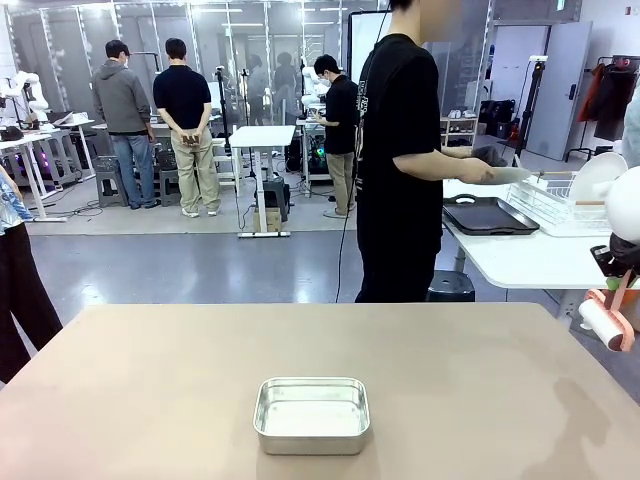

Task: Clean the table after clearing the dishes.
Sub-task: Place the Lint Roller back on top of the Airtight Container.

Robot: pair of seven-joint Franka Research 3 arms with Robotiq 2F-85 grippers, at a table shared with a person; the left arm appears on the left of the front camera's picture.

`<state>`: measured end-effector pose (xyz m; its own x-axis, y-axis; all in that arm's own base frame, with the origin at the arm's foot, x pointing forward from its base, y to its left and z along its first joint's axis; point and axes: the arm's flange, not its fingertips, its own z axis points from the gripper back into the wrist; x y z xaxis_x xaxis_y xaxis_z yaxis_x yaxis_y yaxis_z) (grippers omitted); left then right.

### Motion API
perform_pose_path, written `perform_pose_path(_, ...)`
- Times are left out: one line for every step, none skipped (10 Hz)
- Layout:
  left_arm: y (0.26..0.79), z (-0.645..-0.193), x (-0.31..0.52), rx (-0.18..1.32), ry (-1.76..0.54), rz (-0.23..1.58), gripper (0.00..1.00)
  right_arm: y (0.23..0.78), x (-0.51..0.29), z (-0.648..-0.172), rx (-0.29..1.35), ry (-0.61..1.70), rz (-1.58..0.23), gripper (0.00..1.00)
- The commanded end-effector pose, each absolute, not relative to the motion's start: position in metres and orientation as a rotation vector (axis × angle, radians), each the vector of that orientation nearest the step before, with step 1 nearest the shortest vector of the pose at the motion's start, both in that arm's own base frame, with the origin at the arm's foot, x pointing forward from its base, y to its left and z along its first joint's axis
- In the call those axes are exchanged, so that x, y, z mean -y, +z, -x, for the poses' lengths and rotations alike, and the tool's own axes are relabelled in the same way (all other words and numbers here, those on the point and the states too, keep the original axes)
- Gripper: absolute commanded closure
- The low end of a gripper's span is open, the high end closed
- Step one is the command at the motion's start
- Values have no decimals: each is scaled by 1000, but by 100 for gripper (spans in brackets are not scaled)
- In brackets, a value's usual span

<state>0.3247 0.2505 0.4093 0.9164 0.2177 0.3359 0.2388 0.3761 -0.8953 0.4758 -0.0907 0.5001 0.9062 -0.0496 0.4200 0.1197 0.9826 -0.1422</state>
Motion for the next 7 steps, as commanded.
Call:
perform_pose_path(413, -322, -251, 430, -1, 1190, 0, 501, 90, -474, 440, -87, 173, 79)
perform_pose_path(413, -322, -251, 430, -1, 1190, 0, 501, 90, -474, 440, -87, 173, 79)
perform_pose_path(413, -322, -251, 430, -1, 1190, 0, 501, 90, -474, 440, -87, 173, 79)
perform_pose_path(413, -322, -251, 430, -1, 1190, 0, 500, 91, -476, 428, -88, 167, 79)
perform_pose_path(413, -322, -251, 430, -1, 1190, 0, 513, 73, -473, 498, 34, 168, 79)
perform_pose_path(413, -322, -251, 430, -1, 1190, 0, 526, 52, -470, 545, 112, 162, 79)
perform_pose_path(413, -322, -251, 430, -1, 1190, 0, 541, 32, -465, 590, 207, 150, 79)
